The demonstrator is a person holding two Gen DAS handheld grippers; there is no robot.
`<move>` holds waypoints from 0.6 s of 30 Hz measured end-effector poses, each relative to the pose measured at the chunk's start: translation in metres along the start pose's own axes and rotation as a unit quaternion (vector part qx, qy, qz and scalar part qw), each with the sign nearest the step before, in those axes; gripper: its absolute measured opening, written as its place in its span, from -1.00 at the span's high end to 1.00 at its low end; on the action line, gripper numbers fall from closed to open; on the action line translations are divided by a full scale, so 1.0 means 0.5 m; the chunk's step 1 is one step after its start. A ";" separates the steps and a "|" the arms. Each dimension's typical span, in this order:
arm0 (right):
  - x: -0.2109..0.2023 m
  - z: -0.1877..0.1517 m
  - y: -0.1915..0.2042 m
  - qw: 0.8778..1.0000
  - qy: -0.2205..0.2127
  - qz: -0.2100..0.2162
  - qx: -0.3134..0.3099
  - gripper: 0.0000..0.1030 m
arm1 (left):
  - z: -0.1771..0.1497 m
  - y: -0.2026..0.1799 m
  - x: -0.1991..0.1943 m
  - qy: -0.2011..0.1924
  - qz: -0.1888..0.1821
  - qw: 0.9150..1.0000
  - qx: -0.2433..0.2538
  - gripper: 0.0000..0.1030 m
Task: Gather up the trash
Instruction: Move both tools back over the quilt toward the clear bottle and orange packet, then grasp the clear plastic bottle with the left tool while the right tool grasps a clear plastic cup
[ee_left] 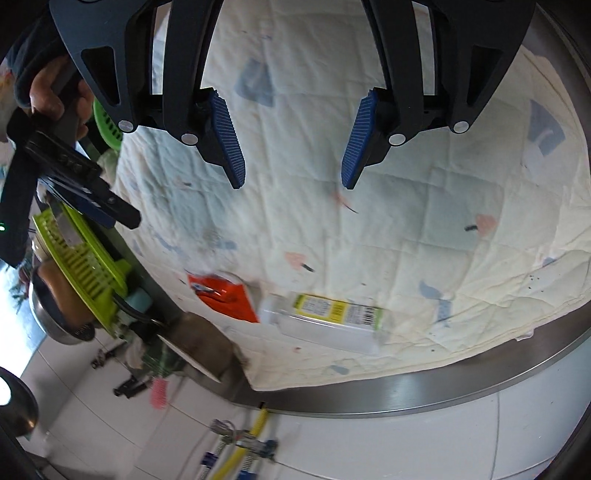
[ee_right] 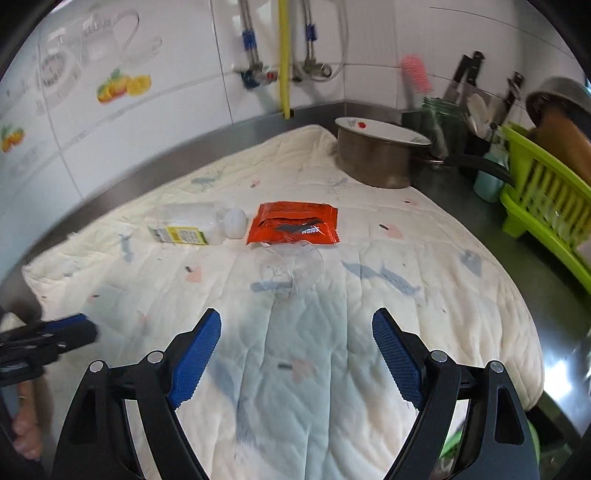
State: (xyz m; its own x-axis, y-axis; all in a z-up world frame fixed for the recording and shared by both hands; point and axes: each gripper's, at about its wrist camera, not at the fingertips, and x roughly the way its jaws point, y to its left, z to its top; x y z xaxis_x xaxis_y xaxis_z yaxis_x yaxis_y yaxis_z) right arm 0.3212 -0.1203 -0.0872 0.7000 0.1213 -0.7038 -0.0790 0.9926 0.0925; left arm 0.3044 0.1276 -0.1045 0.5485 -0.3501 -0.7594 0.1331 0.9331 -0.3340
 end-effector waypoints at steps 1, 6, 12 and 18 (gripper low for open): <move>0.015 0.004 0.005 1.000 0.005 -0.004 -0.004 -0.57 | 0.007 0.005 0.003 -0.002 0.006 1.000 0.001 -0.06; 0.088 0.021 0.012 0.999 0.022 -0.030 -0.011 -0.55 | 0.059 0.041 0.032 -0.011 0.033 0.999 -0.004 -0.06; 0.143 0.034 0.001 0.998 0.039 -0.046 -0.005 -0.30 | 0.138 0.051 0.075 -0.014 0.047 0.998 0.041 -0.08; 0.173 0.045 -0.012 0.998 0.048 -0.049 0.010 -0.05 | 0.220 0.015 0.114 -0.012 0.038 0.988 0.147 -0.33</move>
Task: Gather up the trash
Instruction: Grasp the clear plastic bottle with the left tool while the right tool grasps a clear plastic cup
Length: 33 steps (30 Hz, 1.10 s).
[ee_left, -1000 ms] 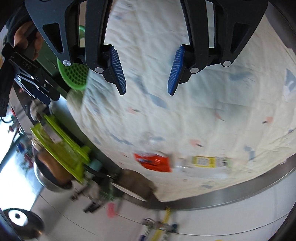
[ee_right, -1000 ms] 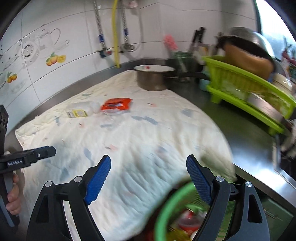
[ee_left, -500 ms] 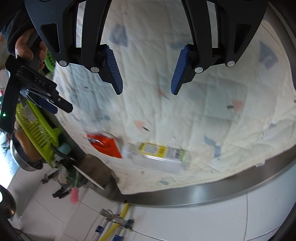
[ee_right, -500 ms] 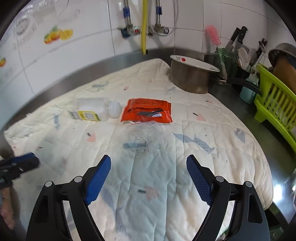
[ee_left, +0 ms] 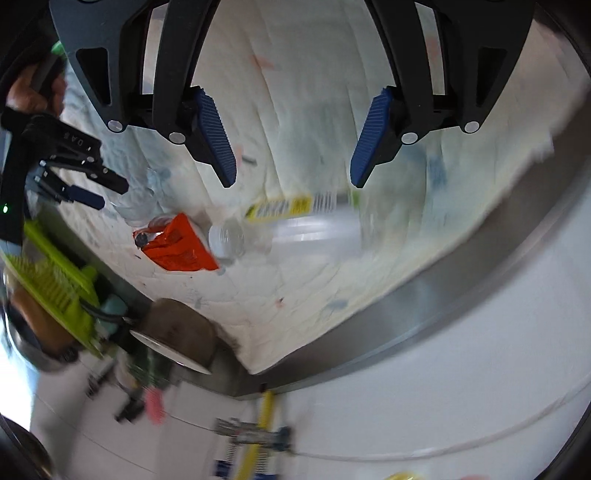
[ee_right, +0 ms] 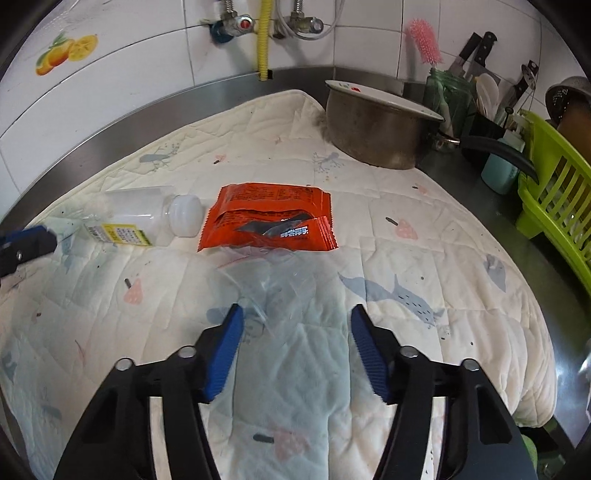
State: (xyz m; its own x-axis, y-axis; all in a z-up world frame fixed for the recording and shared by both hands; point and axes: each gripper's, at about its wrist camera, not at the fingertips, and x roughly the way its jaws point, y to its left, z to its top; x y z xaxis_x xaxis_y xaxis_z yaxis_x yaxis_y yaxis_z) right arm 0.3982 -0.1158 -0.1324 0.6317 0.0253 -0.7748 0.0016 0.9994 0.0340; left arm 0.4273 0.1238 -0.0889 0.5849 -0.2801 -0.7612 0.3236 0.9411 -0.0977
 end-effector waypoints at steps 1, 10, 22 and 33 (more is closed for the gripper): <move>0.003 0.001 0.000 1.000 0.002 0.000 0.001 0.02 | 0.013 -0.004 0.008 0.001 -0.007 1.000 0.027 -0.39; 0.010 -0.008 0.004 1.000 0.008 0.008 -0.005 0.80 | 0.080 -0.004 0.090 0.038 -0.016 0.983 0.178 -0.56; -0.009 -0.020 0.018 1.000 0.010 0.024 -0.006 0.95 | 0.100 0.007 0.174 0.072 -0.037 0.961 0.263 -0.57; -0.034 -0.027 0.025 1.000 0.008 0.029 -0.003 0.95 | 0.107 -0.014 0.200 0.100 -0.066 0.940 0.320 -0.60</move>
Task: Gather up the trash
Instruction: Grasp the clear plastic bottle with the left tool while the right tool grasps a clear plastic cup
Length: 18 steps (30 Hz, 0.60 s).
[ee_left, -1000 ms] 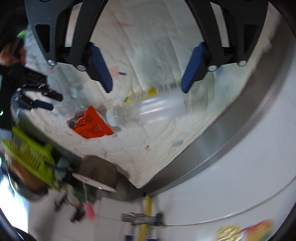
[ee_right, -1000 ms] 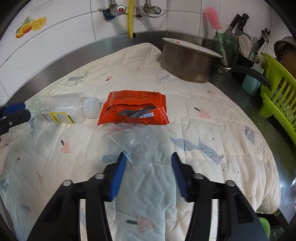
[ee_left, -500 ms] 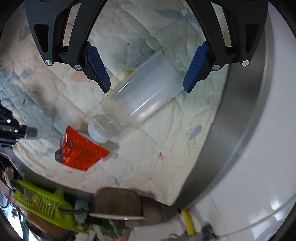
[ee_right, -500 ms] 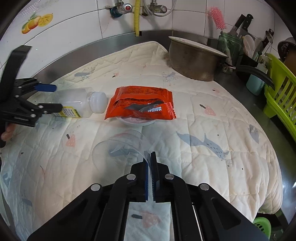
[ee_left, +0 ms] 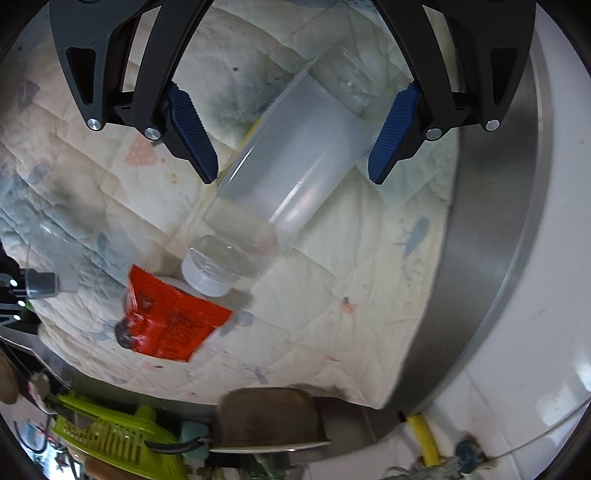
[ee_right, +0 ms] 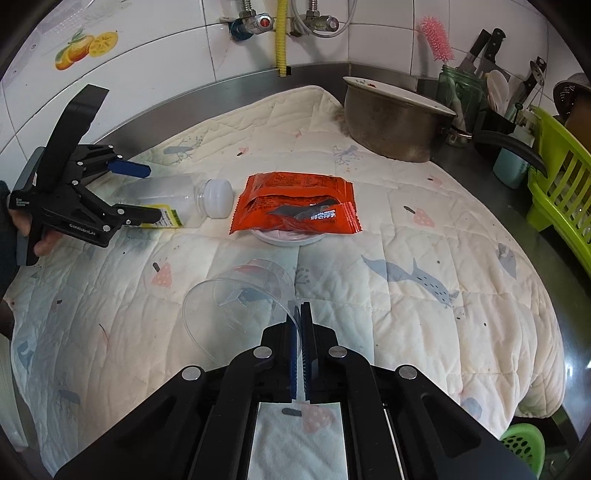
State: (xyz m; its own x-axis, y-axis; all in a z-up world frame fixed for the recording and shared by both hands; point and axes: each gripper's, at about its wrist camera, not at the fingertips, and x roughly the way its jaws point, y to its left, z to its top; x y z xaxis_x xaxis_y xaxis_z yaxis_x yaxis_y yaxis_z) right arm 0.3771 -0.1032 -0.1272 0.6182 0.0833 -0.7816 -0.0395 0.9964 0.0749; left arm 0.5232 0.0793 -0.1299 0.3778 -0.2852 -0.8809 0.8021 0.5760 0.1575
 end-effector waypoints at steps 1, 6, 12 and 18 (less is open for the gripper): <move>-0.001 -0.001 -0.001 1.000 0.001 0.001 0.002 0.95 | -0.001 -0.004 0.006 0.005 0.006 1.000 0.008 -0.60; -0.012 -0.007 -0.005 1.000 0.001 -0.003 0.003 0.95 | -0.005 0.002 0.013 0.006 0.014 1.000 -0.004 -0.52; -0.032 -0.013 -0.018 1.000 -0.004 -0.003 0.008 0.95 | -0.016 -0.018 -0.014 0.020 0.009 0.999 -0.027 -0.26; -0.038 -0.020 -0.019 1.000 -0.003 0.004 0.012 0.95 | -0.015 -0.024 -0.009 0.034 0.005 0.998 -0.050 -0.22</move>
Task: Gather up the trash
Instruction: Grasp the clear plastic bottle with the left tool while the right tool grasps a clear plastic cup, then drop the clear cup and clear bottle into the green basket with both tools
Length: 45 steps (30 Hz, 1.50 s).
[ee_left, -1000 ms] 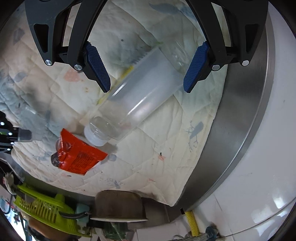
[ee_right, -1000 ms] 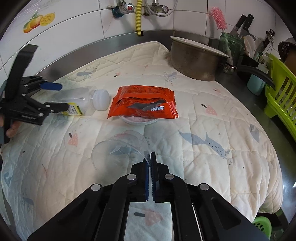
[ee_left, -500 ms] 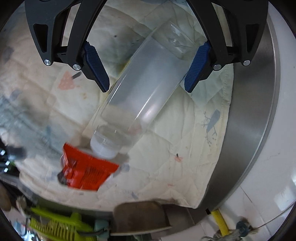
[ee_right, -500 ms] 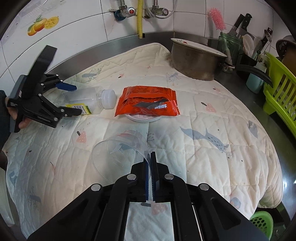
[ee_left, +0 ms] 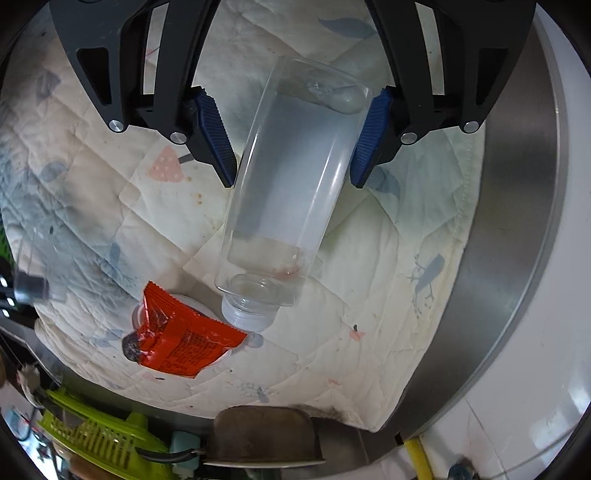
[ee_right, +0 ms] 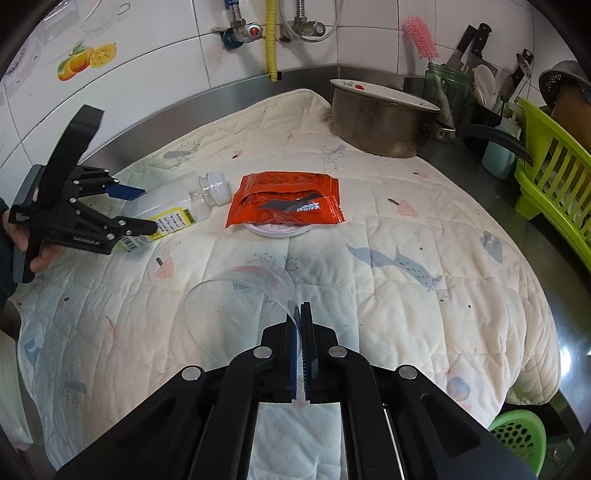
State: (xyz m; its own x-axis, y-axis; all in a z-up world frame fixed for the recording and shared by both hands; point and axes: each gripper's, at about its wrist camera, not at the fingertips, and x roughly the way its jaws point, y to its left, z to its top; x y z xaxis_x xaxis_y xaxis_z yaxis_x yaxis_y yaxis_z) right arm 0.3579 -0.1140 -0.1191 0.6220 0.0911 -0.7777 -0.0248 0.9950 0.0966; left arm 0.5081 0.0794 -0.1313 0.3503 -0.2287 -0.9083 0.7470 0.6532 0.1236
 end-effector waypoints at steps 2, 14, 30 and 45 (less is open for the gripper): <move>-0.004 -0.003 0.001 1.000 0.000 0.002 0.001 0.95 | 0.004 -0.003 0.007 0.005 0.002 1.000 0.006 -0.23; -0.054 -0.038 -0.020 1.000 -0.001 0.007 0.010 0.95 | -0.032 -0.056 -0.018 -0.017 0.028 0.998 -0.049 -0.10; -0.212 -0.203 -0.137 1.000 -0.005 -0.005 0.022 0.95 | -0.138 -0.268 -0.177 -0.072 0.011 0.986 -0.151 -0.05; -0.264 -0.423 -0.387 0.988 0.061 -0.112 0.081 0.87 | -0.100 -0.627 -0.234 -0.122 -0.079 0.986 -0.088 -0.04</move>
State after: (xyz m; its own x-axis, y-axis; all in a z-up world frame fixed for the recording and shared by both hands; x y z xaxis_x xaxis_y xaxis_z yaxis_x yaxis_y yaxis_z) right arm 0.1149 -0.3102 -0.1665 0.4981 -0.1173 -0.8591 0.2353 0.9719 0.0036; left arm 0.2050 -0.0625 -0.0839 0.3795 -0.4897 -0.7850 0.7010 0.7059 -0.1014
